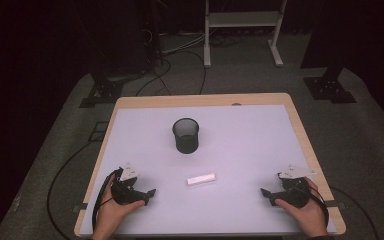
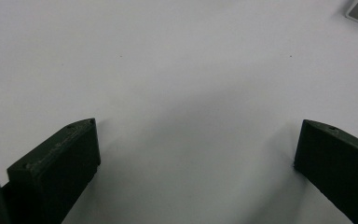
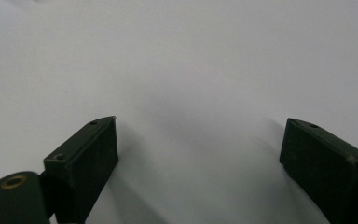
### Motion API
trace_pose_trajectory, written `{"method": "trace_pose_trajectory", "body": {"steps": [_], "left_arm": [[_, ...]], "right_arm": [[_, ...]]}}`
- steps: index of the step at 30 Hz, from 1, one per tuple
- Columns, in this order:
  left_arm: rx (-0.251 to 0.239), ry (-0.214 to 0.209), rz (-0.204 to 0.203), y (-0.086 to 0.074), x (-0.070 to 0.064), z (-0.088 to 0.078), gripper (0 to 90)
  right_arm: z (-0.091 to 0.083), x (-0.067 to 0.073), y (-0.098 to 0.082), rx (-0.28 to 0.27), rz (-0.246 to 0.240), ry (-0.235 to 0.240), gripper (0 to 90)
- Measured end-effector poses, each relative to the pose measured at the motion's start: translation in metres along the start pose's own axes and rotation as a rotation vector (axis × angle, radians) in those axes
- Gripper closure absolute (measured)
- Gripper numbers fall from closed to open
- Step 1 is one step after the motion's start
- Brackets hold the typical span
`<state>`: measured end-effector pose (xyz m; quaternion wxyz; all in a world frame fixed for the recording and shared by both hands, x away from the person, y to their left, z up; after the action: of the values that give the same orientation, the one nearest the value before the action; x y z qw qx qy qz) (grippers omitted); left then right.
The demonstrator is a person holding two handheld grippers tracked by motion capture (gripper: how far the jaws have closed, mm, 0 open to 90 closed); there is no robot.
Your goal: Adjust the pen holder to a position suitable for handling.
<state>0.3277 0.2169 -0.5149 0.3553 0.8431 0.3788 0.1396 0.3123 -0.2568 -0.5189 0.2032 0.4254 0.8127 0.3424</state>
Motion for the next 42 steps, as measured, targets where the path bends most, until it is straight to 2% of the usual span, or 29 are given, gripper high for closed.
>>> {"method": "trace_pose_trajectory", "body": {"steps": [2, 6, 9, 11, 16, 22, 26, 32, 42], "left_arm": [[0.002, 0.003, -0.001, 0.001, 0.000, -0.001, 0.0], [0.006, 0.001, 0.001, 0.003, 0.000, -0.003, 8.0], [0.001, -0.024, -0.002, 0.007, -0.001, -0.003, 12.2], [-0.002, -0.027, 0.009, 0.011, -0.001, -0.004, 13.0], [-0.006, -0.041, -0.013, 0.020, -0.001, -0.007, 13.7], [-0.019, -0.061, -0.011, 0.033, 0.001, -0.008, 15.1], [-0.026, -0.076, -0.027, 0.042, 0.002, -0.008, 17.3], [-0.046, -0.082, -0.024, 0.052, 0.006, -0.011, 20.3], [-0.035, -0.085, -0.010, 0.069, 0.009, -0.014, 22.4]], "right_arm": [[0.000, 0.000, 0.000, 0.000, 0.000, 0.000, 10.0], [0.000, 0.000, 0.000, 0.000, 0.002, 0.000, 10.0], [0.000, 0.000, 0.000, -0.001, 0.001, 0.000, 10.0], [0.000, 0.000, 0.000, 0.000, 0.002, 0.000, 10.0], [0.000, 0.000, 0.000, 0.001, 0.002, 0.001, 10.1], [0.000, 0.000, 0.000, 0.001, 0.003, 0.002, 10.1], [0.000, 0.000, 0.000, 0.001, 0.004, 0.003, 10.1], [0.000, 0.000, 0.000, 0.000, 0.003, 0.001, 10.1], [0.000, 0.000, 0.000, 0.000, 0.003, 0.002, 10.1]]}}
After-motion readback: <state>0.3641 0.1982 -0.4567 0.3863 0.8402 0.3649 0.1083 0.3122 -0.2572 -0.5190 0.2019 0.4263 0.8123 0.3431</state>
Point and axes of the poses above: each handheld gripper's, and its own axes: z roughly forward along the jaws, y roughly out of its top, x roughly to its left, the point moved 5 cm from there along z, roughly forward along the jaws, and after that the axes turned 4 degrees about -y, right-handed, at the moved point
